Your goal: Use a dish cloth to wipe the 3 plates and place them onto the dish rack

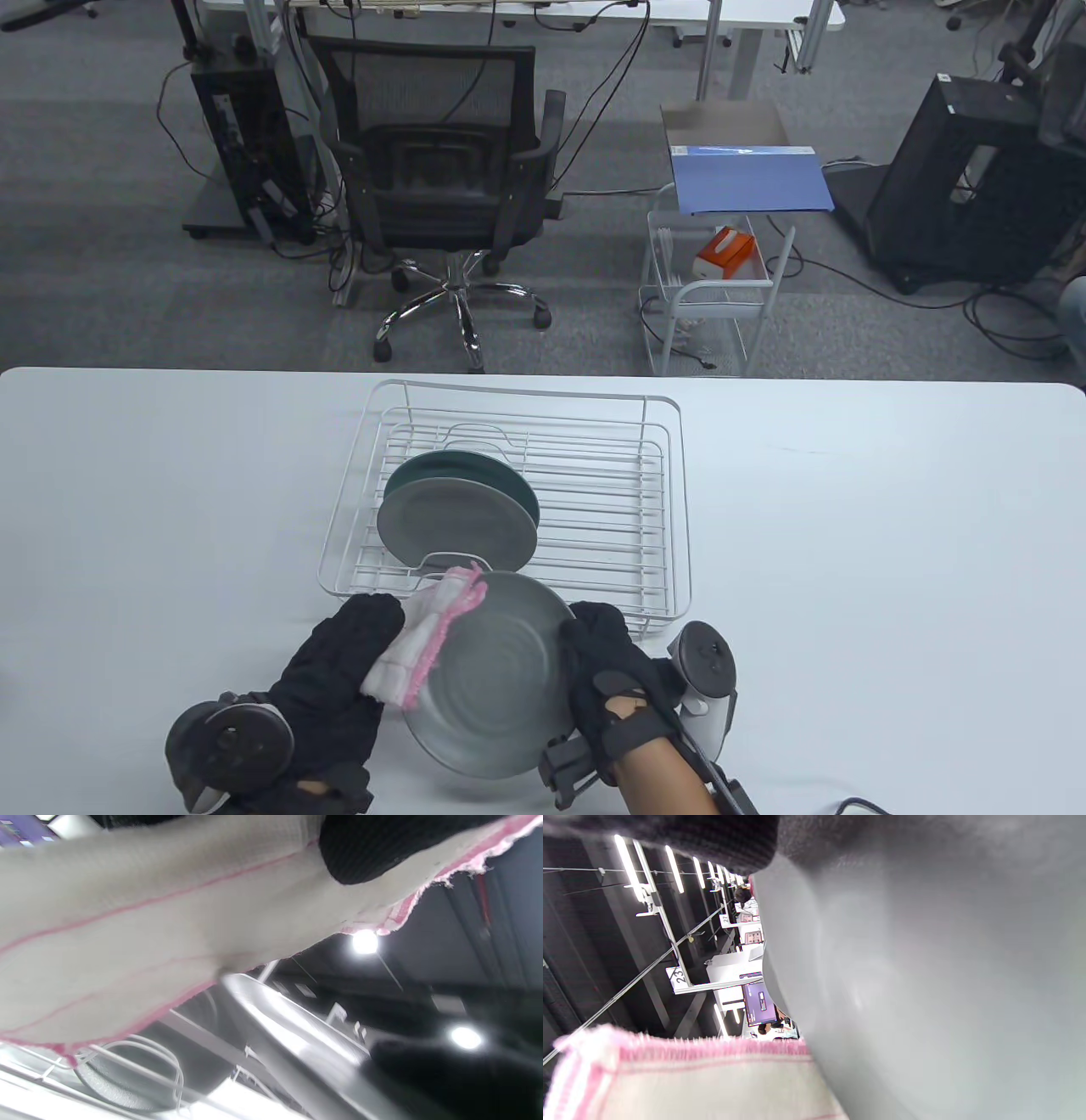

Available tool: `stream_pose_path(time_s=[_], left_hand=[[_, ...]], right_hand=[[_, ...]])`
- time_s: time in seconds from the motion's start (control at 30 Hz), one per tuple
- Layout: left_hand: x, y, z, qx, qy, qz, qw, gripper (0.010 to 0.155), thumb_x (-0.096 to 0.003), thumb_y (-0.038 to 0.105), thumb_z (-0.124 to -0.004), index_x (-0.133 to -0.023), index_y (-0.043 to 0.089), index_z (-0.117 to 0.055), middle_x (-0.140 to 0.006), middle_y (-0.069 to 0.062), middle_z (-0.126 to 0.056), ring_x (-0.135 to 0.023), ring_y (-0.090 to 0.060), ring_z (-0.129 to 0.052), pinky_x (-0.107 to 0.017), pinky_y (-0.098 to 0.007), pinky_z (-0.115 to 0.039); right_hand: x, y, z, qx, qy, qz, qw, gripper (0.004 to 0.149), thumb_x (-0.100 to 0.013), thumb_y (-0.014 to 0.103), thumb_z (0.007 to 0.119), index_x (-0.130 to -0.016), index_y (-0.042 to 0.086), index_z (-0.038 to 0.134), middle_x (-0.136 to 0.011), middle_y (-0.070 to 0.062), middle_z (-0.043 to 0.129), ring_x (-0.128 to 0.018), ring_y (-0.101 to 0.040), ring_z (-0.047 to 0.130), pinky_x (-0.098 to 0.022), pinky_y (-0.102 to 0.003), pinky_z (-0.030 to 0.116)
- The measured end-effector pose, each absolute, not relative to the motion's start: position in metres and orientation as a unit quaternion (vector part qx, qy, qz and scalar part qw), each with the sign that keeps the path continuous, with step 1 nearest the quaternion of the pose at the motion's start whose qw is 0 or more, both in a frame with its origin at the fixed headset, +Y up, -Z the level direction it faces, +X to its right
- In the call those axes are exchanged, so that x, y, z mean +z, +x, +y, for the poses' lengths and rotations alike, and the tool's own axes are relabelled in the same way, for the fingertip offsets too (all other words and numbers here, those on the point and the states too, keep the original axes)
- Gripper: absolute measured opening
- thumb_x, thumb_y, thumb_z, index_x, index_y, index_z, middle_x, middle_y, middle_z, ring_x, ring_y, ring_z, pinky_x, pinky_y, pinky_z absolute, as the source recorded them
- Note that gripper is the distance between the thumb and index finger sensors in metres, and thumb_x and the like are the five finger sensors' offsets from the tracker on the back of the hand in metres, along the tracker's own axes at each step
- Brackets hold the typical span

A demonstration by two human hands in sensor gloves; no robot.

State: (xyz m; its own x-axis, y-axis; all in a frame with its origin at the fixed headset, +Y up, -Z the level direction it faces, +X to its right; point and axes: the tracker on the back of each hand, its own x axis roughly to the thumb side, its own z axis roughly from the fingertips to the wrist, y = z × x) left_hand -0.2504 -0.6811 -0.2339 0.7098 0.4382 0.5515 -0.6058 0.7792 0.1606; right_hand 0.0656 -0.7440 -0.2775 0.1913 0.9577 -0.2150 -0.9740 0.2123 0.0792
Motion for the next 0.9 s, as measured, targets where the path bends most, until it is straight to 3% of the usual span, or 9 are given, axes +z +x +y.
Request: stream_pose_path(time_s=[0.2, 0.37, 0.6, 0.9], left_hand=[[-0.233, -0.215, -0.693, 0.184, 0.076, -0.311, 0.929, 0.054, -0.0553, 0.043, -0.072, -0.107, 0.030, -0.061, -0.119, -0.006, -0.059, -0.113, -0.035, -0.049, -0.078, -0.058, -0.043], [-0.246, -0.211, -0.708, 0.168, 0.002, -0.302, 0.938, 0.057, -0.0558, 0.043, -0.071, -0.109, 0.031, -0.054, -0.121, -0.004, -0.042, -0.115, -0.031, -0.031, -0.078, -0.054, -0.024], [-0.247, -0.210, -0.707, 0.170, -0.002, -0.290, 0.942, 0.058, -0.0554, 0.044, -0.071, -0.109, 0.029, -0.053, -0.119, -0.005, -0.038, -0.114, -0.030, -0.026, -0.077, -0.054, -0.023], [-0.239, -0.202, -0.703, 0.186, -0.025, -0.353, 0.917, 0.056, -0.0549, 0.044, -0.071, -0.108, 0.029, -0.059, -0.119, -0.004, -0.049, -0.116, -0.030, -0.032, -0.078, -0.054, -0.025]], right_hand=[[-0.278, 0.053, -0.747, 0.587, 0.001, 0.135, 0.798, 0.057, -0.047, 0.021, 0.073, -0.095, 0.000, 0.050, -0.085, -0.030, 0.065, -0.063, -0.046, 0.090, -0.046, -0.066, 0.077], [-0.275, 0.048, -0.739, 0.612, 0.034, 0.108, 0.783, 0.056, -0.046, 0.018, 0.076, -0.095, 0.001, 0.053, -0.085, -0.031, 0.064, -0.065, -0.049, 0.088, -0.046, -0.068, 0.076], [-0.271, 0.055, -0.735, 0.590, 0.019, 0.050, 0.806, 0.055, -0.046, 0.020, 0.075, -0.094, 0.002, 0.054, -0.085, -0.032, 0.064, -0.065, -0.051, 0.087, -0.044, -0.068, 0.077], [-0.271, 0.068, -0.733, 0.527, 0.003, -0.013, 0.850, 0.055, -0.047, 0.022, 0.076, -0.095, 0.005, 0.053, -0.088, -0.030, 0.061, -0.069, -0.054, 0.080, -0.046, -0.068, 0.076]])
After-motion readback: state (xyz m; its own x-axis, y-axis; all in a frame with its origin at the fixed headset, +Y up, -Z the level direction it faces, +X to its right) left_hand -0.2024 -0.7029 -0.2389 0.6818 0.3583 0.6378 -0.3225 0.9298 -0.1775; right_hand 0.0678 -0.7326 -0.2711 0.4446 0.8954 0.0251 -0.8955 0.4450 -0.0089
